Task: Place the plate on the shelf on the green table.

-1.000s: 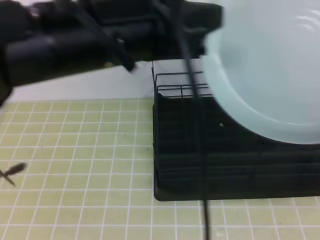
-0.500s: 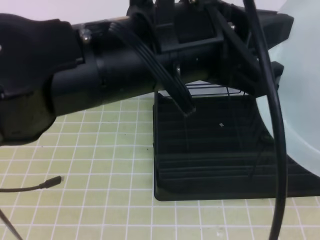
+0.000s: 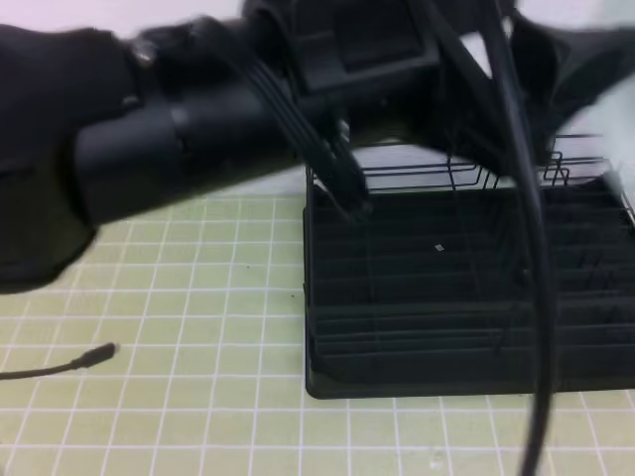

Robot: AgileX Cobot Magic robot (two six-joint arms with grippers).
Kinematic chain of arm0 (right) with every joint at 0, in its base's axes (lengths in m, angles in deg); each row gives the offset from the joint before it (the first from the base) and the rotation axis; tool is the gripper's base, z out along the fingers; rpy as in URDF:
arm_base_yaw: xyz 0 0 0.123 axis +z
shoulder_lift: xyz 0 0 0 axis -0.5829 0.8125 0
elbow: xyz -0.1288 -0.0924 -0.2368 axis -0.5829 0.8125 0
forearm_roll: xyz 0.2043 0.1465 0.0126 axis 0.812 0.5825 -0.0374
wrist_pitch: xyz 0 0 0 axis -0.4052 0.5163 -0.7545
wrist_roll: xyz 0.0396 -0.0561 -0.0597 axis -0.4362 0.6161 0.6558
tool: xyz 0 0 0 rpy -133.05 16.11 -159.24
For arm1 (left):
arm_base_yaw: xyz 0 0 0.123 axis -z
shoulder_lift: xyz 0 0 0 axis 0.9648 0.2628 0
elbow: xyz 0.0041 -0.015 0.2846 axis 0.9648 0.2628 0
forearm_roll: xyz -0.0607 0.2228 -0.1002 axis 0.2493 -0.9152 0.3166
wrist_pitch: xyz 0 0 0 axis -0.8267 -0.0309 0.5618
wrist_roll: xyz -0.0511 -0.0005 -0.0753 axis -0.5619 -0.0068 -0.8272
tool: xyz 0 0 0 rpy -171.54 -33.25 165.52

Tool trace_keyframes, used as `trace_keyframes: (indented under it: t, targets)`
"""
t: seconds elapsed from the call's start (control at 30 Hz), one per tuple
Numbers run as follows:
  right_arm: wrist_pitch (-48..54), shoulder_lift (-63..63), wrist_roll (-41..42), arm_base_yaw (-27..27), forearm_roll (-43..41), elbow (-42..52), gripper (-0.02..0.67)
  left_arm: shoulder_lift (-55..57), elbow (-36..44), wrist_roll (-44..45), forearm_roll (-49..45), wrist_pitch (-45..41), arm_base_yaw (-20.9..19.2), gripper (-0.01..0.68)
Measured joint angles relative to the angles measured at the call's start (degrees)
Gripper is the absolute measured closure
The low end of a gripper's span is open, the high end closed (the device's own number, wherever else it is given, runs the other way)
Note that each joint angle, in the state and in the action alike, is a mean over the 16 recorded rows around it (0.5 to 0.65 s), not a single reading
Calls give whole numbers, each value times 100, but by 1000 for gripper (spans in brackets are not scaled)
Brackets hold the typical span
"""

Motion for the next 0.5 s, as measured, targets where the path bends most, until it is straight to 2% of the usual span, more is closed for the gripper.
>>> trace_keyframes:
  t: [0.1,0.17,0.23,0.33,0.5]
  targets:
    - [-322,313,925,0,-212,-313,530,-155,0,101,-82,207,2,127]
    - [-499,585,1483,0,-438,-562,530,-274,0,157,-214,359,3,142]
    - [-591,918,1925,0,-746,-852,531,-397,0,187,-392,511,1,192]
    - [-428,1523,2171,0,-1426,-1343,531,-559,4,184,-686,705,-55,300]
    - [467,2666,1584,3,-3178,-2307,531,-720,61,47,-1132,867,-397,494]
